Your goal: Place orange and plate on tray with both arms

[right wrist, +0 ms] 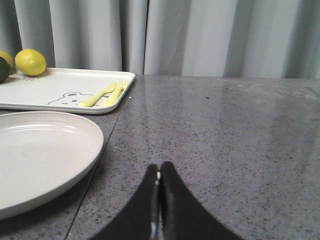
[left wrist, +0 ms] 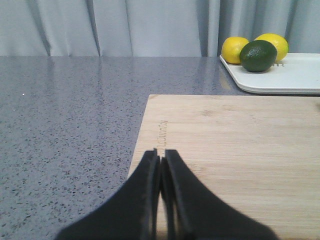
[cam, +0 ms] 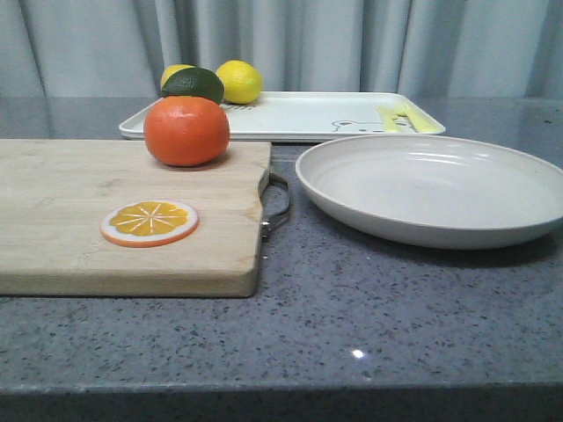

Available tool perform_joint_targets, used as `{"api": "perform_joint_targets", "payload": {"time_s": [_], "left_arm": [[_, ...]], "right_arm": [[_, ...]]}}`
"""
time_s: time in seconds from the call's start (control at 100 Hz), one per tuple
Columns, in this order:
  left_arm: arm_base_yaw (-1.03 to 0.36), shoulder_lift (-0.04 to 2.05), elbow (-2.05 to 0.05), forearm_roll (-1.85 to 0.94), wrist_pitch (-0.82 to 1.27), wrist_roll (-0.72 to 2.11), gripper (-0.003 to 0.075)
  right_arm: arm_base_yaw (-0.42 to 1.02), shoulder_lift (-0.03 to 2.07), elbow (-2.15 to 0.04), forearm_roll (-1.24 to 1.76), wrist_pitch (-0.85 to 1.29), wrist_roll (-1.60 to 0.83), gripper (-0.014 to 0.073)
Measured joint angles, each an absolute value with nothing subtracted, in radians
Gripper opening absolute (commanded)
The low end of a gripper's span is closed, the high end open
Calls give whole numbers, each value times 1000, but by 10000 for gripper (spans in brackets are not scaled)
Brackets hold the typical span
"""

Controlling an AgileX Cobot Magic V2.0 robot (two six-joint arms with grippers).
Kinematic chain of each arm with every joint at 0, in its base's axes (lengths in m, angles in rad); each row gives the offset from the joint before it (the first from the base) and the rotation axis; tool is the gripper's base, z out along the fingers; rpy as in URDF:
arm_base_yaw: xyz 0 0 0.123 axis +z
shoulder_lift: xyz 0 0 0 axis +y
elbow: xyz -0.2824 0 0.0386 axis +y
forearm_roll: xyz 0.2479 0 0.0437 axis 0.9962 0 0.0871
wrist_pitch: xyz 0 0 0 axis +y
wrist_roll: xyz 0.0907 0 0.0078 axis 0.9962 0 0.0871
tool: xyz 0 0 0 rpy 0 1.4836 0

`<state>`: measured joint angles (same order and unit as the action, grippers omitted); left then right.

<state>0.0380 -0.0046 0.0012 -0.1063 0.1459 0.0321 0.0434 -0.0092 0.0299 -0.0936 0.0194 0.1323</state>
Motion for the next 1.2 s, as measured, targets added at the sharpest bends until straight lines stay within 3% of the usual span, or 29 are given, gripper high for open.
{"api": "perform_joint_targets", "payload": {"time_s": [0.76,1.2], "left_arm": [[38,-5,1,-111,138,32,-20],[38,-5,1,-124,-71,32,-20]], "right_arm": [[43,-9,30,-94,19,132,-67],[43,-9,30,-94,19,132,-67]]}}
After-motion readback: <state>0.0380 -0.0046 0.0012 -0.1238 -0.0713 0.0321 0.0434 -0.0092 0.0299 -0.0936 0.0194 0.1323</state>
